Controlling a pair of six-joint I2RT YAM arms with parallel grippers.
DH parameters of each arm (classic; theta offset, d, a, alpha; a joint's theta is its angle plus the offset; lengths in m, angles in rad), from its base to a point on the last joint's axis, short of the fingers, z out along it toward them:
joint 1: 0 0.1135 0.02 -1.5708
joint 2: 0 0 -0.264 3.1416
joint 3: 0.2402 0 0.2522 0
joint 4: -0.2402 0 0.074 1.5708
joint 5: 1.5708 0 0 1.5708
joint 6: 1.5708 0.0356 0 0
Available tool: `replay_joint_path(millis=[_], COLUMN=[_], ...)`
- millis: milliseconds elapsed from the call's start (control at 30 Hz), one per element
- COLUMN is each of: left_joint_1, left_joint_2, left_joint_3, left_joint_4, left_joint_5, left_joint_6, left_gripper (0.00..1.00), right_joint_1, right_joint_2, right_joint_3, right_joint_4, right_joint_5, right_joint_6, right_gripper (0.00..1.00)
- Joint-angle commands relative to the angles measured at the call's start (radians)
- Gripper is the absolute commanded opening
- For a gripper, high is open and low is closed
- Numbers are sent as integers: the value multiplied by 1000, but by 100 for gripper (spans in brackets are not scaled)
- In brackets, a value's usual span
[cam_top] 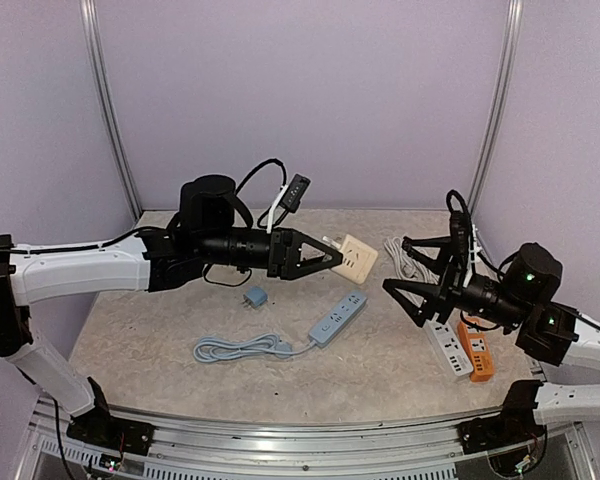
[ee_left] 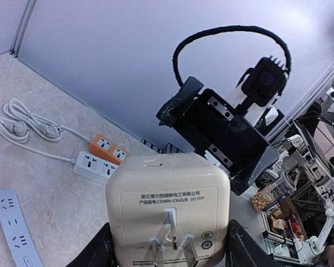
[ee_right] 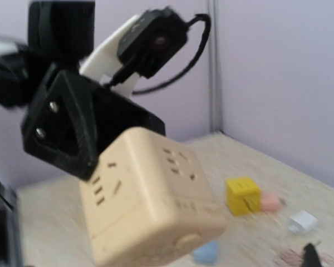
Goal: Insert the plug
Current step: Pass from the right arm to the left, then pass from the left arm to the right
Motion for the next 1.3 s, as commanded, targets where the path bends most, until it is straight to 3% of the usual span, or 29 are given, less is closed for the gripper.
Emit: replay_joint_path(millis=[0, 300, 533, 933, 1267], left_joint_1=[-20, -55, -66, -78, -80], left_joint_2=[-56, -88, -92, -58, -51], left_joint_3=[-36, -74, -82, -79, -93], left_joint_4=[163, 231, 255, 279, 289], left_joint_5=[60, 72, 57, 53, 56], left_joint_6=[95, 158, 166, 152, 145], left_gripper=[0, 0, 0, 0, 0], right_joint_1=[-5, -15, -16, -15, -15], right_joint_2=[-31, 127, 203, 312, 333], right_joint_3=[-51, -46, -49, -21, -4], right_joint_4=[183, 413, 528, 591, 641], right_joint_5=[-80, -219, -262, -347, -367], right_joint_6=[182, 389, 438, 444, 457], right_gripper=[100, 98, 95, 73, 80])
